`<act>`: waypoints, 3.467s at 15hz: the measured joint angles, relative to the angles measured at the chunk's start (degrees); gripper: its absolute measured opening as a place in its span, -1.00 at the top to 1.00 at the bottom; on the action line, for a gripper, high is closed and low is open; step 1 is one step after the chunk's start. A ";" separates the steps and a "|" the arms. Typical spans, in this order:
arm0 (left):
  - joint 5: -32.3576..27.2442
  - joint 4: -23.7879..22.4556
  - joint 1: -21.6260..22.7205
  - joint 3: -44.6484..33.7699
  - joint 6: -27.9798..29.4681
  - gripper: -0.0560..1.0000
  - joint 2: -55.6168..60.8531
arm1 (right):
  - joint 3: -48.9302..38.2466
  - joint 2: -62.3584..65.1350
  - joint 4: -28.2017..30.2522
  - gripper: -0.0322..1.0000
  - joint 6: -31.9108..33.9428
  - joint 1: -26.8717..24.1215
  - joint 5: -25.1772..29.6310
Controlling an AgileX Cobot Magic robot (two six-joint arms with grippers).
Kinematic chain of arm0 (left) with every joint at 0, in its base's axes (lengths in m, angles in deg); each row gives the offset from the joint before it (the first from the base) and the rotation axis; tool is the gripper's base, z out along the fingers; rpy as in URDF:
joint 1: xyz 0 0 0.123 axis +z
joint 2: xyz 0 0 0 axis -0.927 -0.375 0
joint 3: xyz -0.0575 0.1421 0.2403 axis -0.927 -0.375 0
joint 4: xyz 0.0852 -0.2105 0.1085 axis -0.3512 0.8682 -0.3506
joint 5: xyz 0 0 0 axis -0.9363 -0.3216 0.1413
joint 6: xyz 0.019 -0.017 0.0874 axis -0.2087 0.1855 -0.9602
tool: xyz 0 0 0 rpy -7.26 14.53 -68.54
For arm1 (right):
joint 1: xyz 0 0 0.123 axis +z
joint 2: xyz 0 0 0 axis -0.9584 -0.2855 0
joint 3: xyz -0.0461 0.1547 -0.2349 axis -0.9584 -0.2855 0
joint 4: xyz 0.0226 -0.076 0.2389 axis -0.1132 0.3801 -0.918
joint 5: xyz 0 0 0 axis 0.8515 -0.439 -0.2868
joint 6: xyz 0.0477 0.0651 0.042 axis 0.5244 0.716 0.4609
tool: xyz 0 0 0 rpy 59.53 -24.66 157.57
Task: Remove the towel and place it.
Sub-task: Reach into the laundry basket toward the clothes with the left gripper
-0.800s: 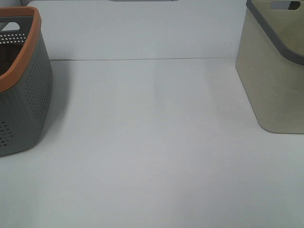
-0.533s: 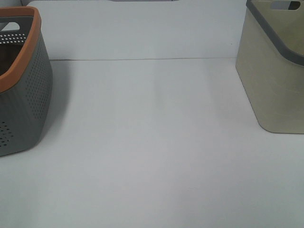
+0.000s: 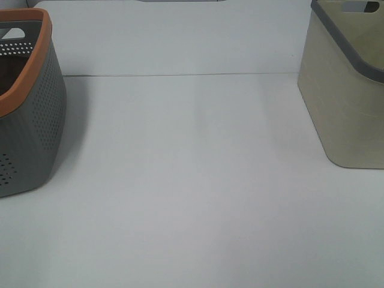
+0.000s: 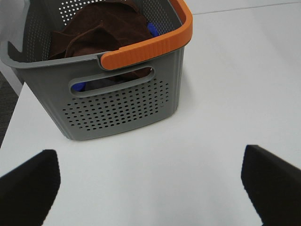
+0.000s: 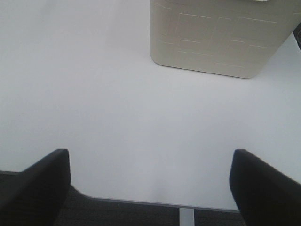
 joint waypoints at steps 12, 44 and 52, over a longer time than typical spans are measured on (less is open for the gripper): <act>0.00 -0.52 0.00 0.00 0.17 -0.99 0.00 | 0.00 0.00 0.00 -0.80 0.00 0.00 0.00; -0.46 -0.52 0.00 1.78 -3.50 -0.99 -0.63 | 0.00 0.00 0.00 -0.80 0.00 0.00 0.00; -4.81 1.43 0.00 26.99 -15.24 -0.99 -37.82 | 0.00 0.00 0.00 -0.80 0.00 0.00 0.00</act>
